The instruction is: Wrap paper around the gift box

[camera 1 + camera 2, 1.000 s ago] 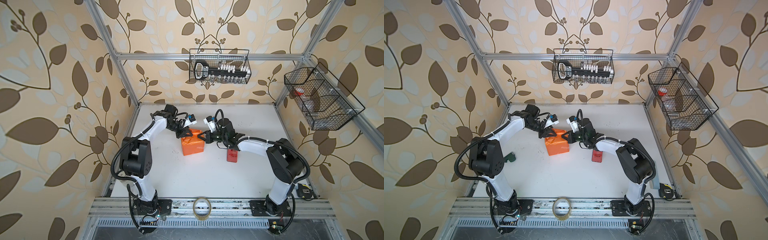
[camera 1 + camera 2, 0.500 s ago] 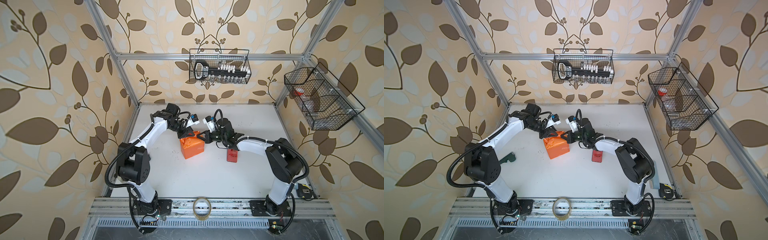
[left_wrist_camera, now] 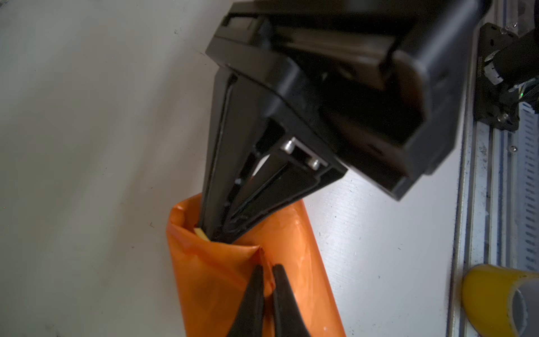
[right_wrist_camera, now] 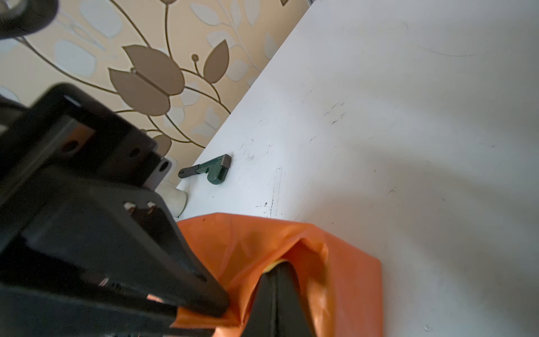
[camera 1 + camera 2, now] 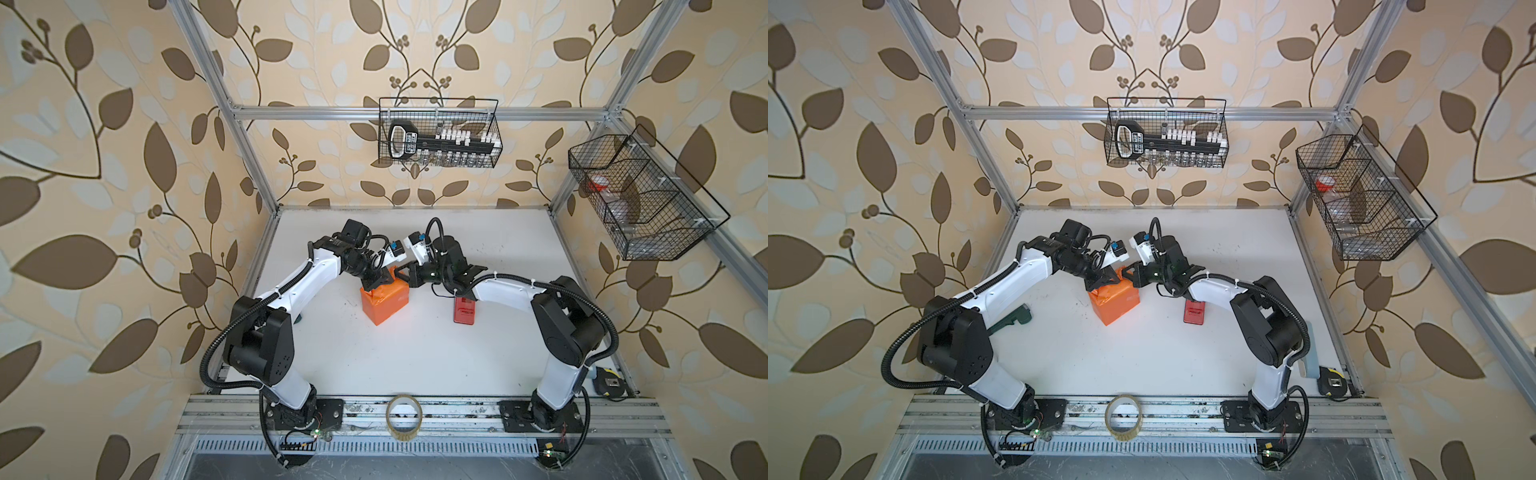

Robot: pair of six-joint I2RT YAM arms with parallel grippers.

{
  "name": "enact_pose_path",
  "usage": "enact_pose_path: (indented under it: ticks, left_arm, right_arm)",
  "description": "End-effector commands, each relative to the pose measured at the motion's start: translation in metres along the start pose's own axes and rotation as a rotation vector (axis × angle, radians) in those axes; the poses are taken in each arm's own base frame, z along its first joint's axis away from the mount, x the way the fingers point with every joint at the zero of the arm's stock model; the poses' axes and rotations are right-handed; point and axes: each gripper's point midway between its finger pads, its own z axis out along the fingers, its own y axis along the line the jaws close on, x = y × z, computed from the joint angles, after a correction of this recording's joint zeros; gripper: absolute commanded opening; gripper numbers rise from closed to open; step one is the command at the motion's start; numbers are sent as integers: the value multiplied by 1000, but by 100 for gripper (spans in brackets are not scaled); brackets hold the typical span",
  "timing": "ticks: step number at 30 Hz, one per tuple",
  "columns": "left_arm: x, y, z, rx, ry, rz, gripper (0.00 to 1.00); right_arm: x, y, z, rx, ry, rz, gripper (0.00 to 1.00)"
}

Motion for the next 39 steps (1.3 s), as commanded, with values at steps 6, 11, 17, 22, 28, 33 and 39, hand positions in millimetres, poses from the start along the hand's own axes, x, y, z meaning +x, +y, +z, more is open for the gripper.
enact_pose_path:
  ticks: [6, 11, 17, 22, 28, 33, 39]
  left_arm:
    - [31, -19, 19, 35, 50, -37, 6]
    - [39, -25, 25, 47, 65, -39, 12]
    - [42, -30, 29, 65, 64, -47, 17]
    - [49, -34, 27, 68, 80, -23, 21]
    - [57, -38, 28, 80, 101, -12, 16]
    - [56, -38, 27, 77, 98, -12, 16]
    - [43, -44, 19, 101, 63, -17, 19]
  right_arm:
    - [44, -19, 1, 85, 138, 62, 0]
    - [12, 4, -20, 64, 82, 45, 3]
    - [-11, 24, -39, 34, 31, 120, 2]
    - [-7, 29, -19, -4, 61, 252, 0]
    - [-13, 46, 9, -61, 104, 268, 0]
    - [18, 13, 16, 28, 172, 332, 0]
    - [65, -20, 13, 122, 261, 392, 0]
